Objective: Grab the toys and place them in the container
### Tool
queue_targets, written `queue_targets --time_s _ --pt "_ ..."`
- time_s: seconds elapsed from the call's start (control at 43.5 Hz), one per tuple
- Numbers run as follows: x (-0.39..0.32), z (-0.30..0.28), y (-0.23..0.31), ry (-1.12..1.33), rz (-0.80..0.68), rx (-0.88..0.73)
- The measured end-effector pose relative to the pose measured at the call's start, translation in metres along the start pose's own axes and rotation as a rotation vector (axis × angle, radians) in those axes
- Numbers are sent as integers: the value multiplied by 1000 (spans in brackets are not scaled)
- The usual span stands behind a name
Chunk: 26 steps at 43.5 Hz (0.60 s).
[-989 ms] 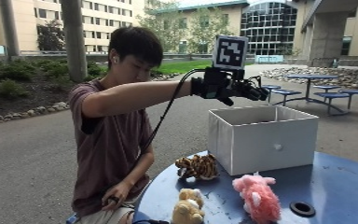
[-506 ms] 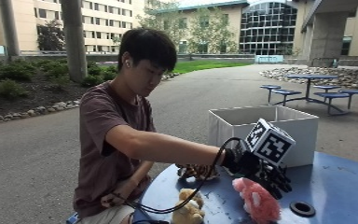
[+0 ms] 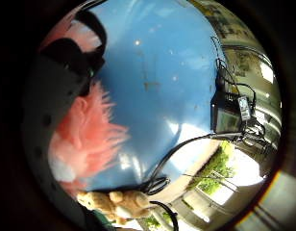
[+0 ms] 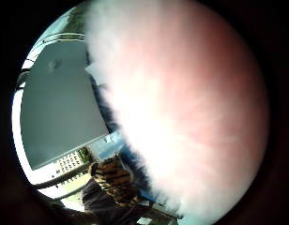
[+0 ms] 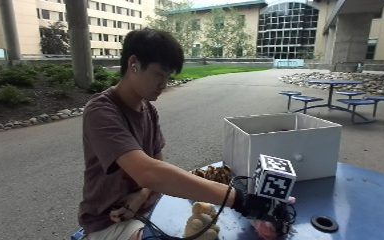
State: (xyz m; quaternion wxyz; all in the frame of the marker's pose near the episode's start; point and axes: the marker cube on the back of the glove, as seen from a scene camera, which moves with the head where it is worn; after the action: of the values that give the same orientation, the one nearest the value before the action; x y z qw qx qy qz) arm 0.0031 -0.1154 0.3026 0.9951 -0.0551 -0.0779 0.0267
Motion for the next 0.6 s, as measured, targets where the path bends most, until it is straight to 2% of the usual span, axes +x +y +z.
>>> queue_targets --time_s 0.138,0.23,0.598 --pt "-8 -5 4 -73 59 53" --pt "-10 -33 13 -98 80 50" --pt "-76 -278 98 -9 49 283"
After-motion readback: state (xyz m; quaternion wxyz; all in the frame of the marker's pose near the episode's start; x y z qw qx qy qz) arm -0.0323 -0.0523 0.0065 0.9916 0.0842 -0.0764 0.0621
